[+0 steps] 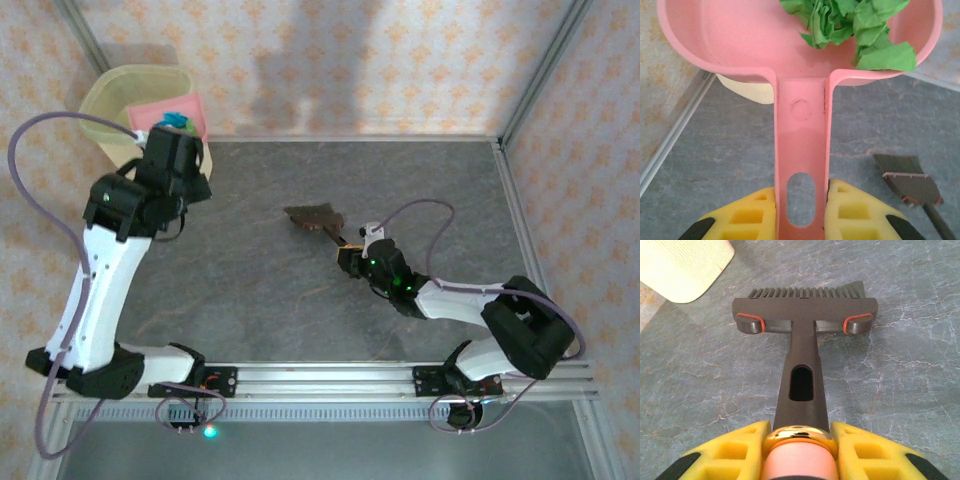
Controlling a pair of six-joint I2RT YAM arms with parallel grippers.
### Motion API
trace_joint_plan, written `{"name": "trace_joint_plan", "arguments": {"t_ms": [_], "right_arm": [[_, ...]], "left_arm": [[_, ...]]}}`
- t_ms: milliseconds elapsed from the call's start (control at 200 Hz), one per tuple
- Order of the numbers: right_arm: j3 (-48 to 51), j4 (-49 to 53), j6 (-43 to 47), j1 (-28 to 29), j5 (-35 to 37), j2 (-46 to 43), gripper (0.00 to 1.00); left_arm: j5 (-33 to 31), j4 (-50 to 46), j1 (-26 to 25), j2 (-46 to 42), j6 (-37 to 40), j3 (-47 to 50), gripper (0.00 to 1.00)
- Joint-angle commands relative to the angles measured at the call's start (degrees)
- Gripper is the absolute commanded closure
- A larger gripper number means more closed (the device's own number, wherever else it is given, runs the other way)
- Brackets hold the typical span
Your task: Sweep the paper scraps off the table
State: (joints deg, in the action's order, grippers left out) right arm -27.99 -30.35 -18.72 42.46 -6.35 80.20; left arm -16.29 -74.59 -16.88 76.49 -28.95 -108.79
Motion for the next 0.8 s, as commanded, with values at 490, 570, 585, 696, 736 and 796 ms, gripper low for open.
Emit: {"name": "trace_joint_plan", "arguments": {"t_ms": [490, 570, 585, 696, 736, 796], "right_arm": [[-2.6, -1.9, 0.9, 0.3, -1.2, 1.1, 1.0], [-2.8, -1.6, 0.9, 0.3, -1.0, 1.2, 1.0], [-2.8, -1.6, 0.9, 0.3, -1.0, 1.3, 1.0], [-2.9, -1.5, 1.0, 0.3, -0.9, 1.3, 1.0], [-2.9, -1.4, 0.9, 0.3, -0.9, 1.3, 1.0], [-2.9, -1.5, 0.9, 0.3, -0.8, 1.3, 1.0]], "left_arm": [[34.5, 0.2, 25.6, 23.4, -6.0, -26.8, 1.0], [34.9, 2.9, 25.7, 24.7, -8.3, -27.5, 1.0], [35.3, 3.3, 25.8, 25.1, -8.7, -27.6, 1.0], [38.8, 4.7, 26.8, 28.4, -12.1, -29.5, 1.0], [40.5, 5.7, 27.3, 29.4, -13.4, -29.4, 1.0], [42.7, 7.5, 27.8, 30.7, -15.1, -29.3, 1.0]]}}
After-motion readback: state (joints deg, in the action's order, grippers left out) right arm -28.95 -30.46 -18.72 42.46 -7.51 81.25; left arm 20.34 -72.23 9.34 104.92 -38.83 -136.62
